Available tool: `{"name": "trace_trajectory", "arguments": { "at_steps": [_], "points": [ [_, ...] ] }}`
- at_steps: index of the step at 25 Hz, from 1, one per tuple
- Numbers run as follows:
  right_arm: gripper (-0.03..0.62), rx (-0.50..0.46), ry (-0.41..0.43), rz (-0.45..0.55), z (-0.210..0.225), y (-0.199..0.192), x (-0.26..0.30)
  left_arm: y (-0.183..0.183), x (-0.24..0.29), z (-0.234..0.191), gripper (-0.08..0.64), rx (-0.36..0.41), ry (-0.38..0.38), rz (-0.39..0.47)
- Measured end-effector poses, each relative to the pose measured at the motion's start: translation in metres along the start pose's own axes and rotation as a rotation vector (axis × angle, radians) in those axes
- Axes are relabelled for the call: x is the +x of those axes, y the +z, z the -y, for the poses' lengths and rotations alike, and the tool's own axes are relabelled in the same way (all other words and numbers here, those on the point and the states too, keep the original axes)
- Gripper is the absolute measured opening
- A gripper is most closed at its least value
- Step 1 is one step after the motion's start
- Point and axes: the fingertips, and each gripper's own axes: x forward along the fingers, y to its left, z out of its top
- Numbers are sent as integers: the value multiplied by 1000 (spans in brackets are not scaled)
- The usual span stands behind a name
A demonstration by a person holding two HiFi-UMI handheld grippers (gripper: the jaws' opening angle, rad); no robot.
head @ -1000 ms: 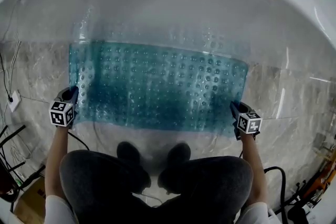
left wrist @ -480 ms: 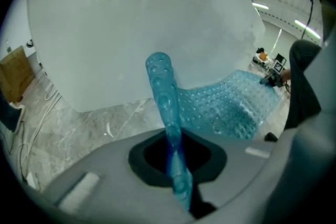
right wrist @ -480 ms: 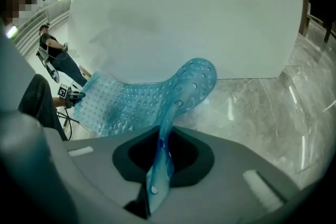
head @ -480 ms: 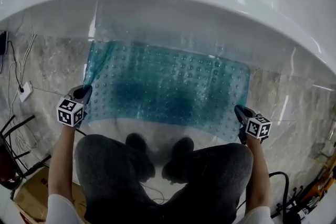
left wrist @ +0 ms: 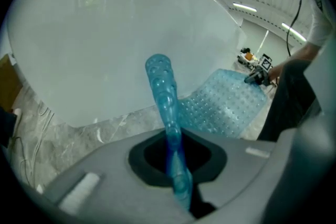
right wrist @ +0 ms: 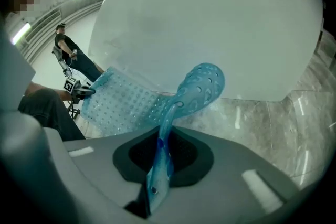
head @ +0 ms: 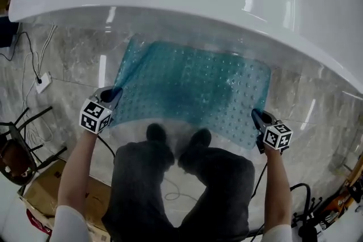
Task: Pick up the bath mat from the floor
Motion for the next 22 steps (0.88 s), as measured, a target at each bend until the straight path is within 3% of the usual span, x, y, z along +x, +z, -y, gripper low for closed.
{"name": "trace_trajectory", "arguments": {
  "at_steps": [12,19,22],
  "points": [
    [31,35,40,49,-97,34,-116,66,-118,78,18,-63,-27,20],
    [31,19,71,75,-171,70,-195,121,-211,124,18,-13,-45,51],
    [32,17,78,89,-210,88,-234,146,-257,143,18,-28,-51,69]
  ]
}}
